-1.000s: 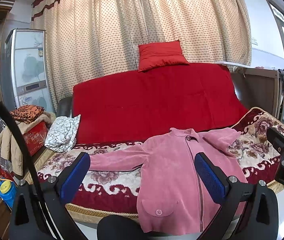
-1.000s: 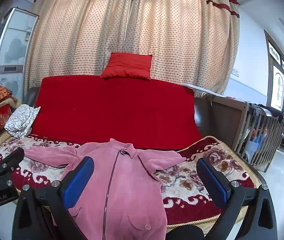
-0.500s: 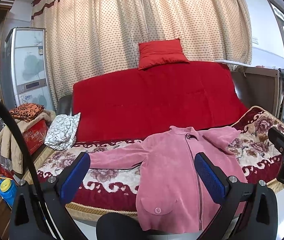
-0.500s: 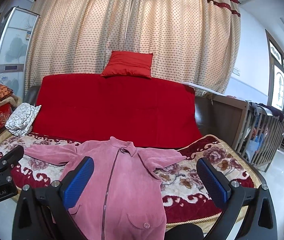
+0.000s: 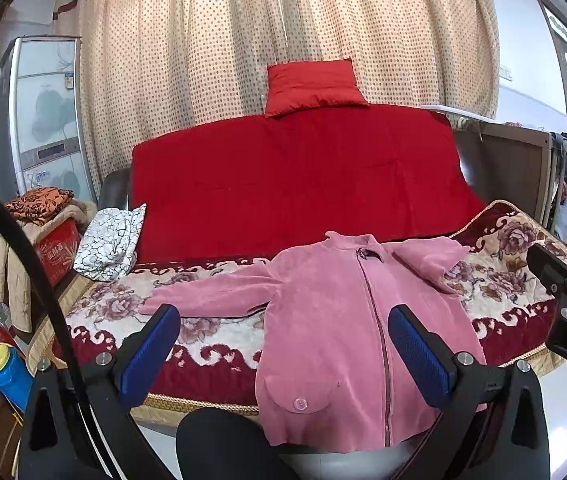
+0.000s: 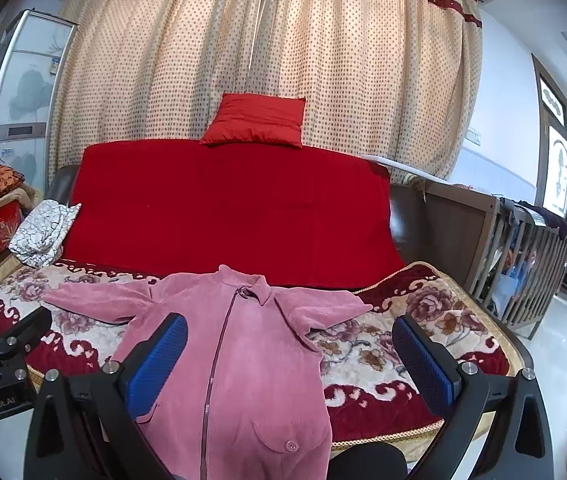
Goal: Fold large clothes
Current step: 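Move both grippers toward the pink jacket lying on the bed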
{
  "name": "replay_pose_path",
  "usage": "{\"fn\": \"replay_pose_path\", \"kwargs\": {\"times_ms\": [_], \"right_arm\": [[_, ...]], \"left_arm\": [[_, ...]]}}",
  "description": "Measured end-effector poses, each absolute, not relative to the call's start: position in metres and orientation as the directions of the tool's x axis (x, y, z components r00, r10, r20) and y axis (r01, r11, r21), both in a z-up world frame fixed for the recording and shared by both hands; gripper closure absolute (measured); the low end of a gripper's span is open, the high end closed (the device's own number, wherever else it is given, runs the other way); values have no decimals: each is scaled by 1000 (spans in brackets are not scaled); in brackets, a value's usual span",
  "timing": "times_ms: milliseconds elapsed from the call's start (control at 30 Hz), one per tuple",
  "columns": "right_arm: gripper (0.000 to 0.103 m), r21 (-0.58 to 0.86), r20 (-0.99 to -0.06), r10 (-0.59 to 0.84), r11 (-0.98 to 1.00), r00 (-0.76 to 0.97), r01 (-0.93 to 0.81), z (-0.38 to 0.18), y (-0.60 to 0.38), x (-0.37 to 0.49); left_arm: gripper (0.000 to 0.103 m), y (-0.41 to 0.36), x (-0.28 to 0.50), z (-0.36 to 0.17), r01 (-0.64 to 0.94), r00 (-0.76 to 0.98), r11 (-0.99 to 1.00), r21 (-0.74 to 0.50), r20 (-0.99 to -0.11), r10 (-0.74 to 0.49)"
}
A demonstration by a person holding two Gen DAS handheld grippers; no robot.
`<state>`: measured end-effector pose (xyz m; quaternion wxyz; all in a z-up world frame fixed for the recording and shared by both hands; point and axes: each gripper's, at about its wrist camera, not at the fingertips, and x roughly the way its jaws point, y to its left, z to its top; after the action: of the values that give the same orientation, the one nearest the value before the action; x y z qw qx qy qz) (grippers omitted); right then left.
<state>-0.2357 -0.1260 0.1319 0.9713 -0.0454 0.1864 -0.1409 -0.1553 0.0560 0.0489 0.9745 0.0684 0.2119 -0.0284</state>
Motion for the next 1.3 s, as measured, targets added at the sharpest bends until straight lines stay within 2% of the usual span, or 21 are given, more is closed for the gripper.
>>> {"fn": "replay_pose_path", "kwargs": {"times_ms": [333, 767, 1300], "right_arm": [[0, -127, -330, -285, 958, 900, 257, 128, -129, -234], [0, -152, -379, -307, 951, 873, 268, 114, -141, -213], [0, -188, -460, -349, 937, 817, 294, 91, -173, -150]], "left_arm": [[0, 60, -155, 49, 70, 914, 991, 115, -406, -17], [0, 51, -127, 24, 80, 889, 989, 126, -457, -13], [0, 37, -24, 8, 62, 855, 991, 122, -519, 10]]}}
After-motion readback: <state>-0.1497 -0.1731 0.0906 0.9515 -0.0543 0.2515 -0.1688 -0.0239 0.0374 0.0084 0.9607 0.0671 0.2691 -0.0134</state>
